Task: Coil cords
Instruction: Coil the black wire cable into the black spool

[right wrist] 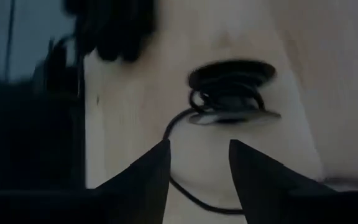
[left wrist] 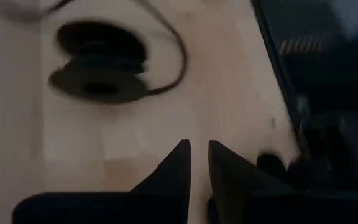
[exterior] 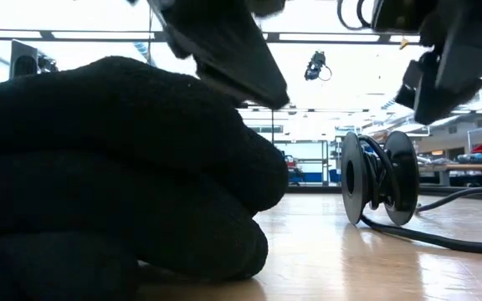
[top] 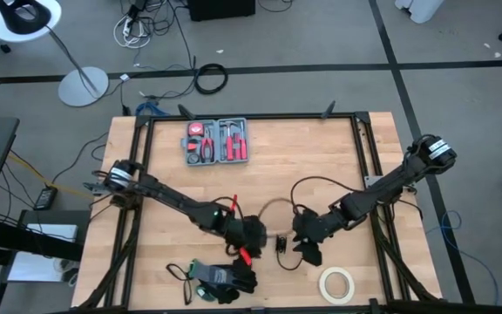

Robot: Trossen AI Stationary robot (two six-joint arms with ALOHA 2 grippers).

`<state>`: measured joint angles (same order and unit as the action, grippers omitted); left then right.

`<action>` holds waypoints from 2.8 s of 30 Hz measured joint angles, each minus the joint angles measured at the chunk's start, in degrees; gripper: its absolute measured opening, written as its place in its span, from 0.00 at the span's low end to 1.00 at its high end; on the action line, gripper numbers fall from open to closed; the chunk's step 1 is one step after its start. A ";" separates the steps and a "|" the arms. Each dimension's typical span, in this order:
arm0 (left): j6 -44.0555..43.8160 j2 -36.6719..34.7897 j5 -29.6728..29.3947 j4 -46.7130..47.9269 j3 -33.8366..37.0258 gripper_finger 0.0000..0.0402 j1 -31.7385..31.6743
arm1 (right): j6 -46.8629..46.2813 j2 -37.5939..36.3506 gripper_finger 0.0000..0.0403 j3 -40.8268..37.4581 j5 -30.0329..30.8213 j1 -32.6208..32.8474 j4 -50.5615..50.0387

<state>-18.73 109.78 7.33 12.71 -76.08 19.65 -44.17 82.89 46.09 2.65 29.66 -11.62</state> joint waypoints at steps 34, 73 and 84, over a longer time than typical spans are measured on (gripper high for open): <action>14.82 3.26 -2.09 9.56 -7.03 0.30 -1.06 | -4.03 -0.90 0.39 0.00 8.12 6.12 -15.41; -35.85 3.21 -2.56 -10.79 -0.71 0.30 -5.39 | -22.14 0.46 0.39 -2.84 10.05 2.14 -0.67; -47.57 4.76 -0.29 -10.49 -0.69 0.30 -5.48 | -16.30 5.42 0.39 -2.95 12.18 3.57 -1.97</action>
<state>-66.29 114.54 7.03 2.22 -76.77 14.17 -60.47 88.31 43.13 14.83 33.23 -13.59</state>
